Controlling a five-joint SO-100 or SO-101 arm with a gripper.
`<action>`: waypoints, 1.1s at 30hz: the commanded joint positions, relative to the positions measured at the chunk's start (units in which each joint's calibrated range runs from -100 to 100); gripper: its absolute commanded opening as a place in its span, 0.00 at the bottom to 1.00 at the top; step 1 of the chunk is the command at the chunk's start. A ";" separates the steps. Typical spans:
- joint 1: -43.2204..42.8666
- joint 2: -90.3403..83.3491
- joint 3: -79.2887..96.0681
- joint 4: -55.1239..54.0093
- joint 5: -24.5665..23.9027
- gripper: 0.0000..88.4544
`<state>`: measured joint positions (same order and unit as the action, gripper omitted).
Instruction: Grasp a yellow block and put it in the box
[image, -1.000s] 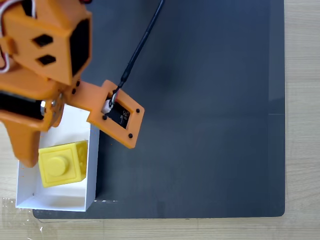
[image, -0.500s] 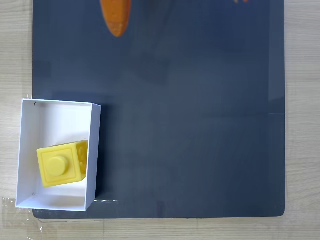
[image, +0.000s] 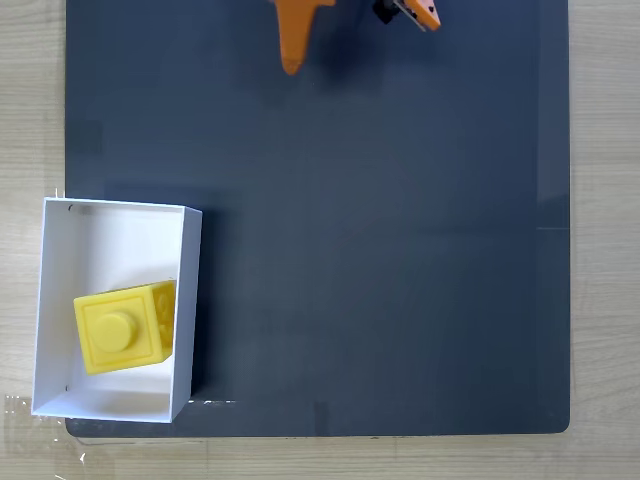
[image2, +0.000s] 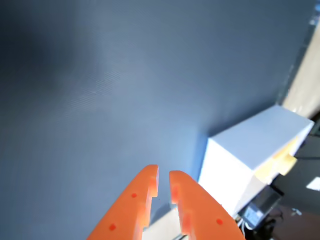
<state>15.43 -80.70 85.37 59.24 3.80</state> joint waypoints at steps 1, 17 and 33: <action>0.40 -9.81 5.59 5.07 0.29 0.03; 0.31 -18.20 6.40 14.93 0.18 0.03; 0.31 -18.20 6.40 14.93 0.18 0.03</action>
<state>15.34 -98.74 92.05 73.60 3.75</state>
